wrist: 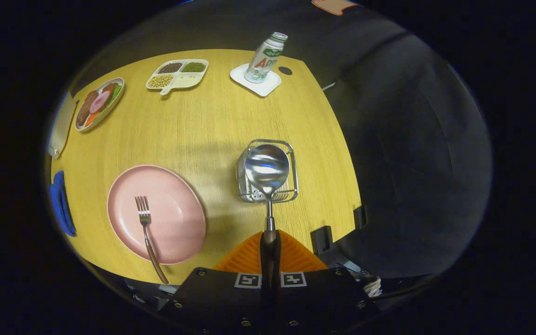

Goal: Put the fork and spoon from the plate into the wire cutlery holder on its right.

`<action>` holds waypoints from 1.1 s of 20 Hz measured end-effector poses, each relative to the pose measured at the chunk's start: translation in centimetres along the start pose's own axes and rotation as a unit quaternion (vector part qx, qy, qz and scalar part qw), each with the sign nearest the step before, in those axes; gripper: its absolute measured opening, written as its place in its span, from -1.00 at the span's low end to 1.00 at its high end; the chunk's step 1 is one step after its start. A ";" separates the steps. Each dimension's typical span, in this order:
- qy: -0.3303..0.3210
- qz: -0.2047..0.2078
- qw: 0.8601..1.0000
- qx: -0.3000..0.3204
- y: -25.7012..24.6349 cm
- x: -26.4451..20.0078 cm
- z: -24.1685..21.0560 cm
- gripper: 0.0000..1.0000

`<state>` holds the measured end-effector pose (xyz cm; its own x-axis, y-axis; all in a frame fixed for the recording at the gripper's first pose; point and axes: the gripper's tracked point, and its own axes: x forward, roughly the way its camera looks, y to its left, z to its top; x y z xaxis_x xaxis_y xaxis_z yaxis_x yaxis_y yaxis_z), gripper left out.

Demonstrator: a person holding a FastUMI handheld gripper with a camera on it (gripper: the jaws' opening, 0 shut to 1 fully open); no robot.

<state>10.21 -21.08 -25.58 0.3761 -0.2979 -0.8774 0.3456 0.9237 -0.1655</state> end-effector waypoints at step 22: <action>0.052 0.072 0.996 0.009 -1.1 3.9 2.0 -0.18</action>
<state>13.00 -23.68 -27.89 0.3324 -0.1352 -0.9334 0.3098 0.9504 -0.0273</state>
